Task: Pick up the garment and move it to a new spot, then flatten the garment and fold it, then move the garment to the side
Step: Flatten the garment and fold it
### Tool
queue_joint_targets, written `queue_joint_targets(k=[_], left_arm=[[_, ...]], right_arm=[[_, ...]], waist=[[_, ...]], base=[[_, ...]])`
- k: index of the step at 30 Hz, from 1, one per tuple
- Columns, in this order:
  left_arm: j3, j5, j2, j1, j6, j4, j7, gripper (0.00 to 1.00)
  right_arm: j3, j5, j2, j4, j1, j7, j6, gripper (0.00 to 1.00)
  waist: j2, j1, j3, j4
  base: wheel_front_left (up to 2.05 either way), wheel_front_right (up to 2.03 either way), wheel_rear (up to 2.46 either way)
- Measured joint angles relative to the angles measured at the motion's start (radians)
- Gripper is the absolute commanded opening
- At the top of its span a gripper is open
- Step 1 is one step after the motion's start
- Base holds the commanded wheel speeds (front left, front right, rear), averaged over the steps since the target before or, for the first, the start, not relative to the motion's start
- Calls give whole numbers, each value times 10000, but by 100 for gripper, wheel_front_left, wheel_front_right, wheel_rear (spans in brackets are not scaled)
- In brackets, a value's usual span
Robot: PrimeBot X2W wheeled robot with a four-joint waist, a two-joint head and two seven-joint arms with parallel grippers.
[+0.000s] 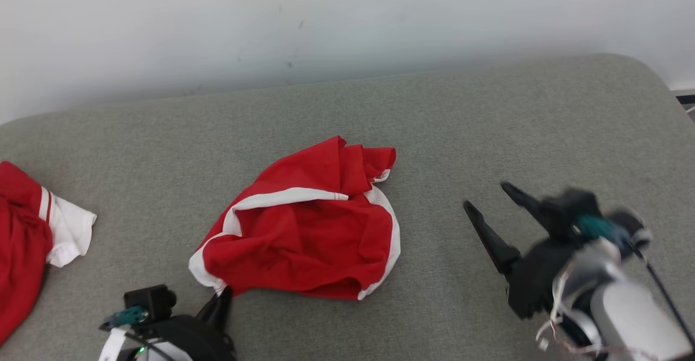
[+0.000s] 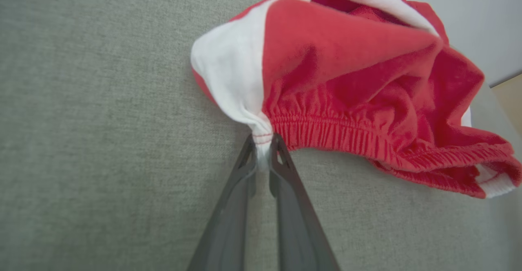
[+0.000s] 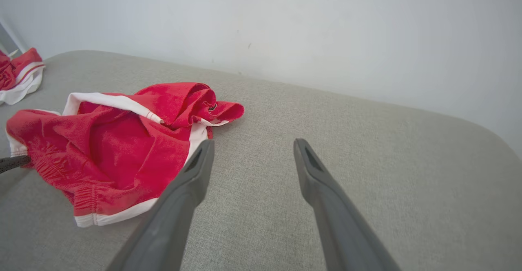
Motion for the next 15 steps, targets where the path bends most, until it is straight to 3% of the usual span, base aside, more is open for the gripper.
queue_joint_targets(k=[2,3,9,15], left_arm=[[-180,23,-67,-161,-67,36,50,0],[-261,35,-142,-272,-69,42,88,0],[-742,105,-610,-768,-157,130,121,0],[-1197,105,-769,-1173,-232,217,174,0]], right_arm=[[635,-343,-487,-2,-963,800,627,100],[901,-364,-581,6,-1384,1152,696,100],[2792,-270,-1093,819,-3742,3108,713,100],[4991,1381,-2146,1415,-5151,3822,635,100]], waist=[[1,0,25,65],[0,0,36,110],[1,1,122,544],[1,1,307,1197]], base=[[0,0,0],[0,0,0],[0,0,0],[0,0,0]])
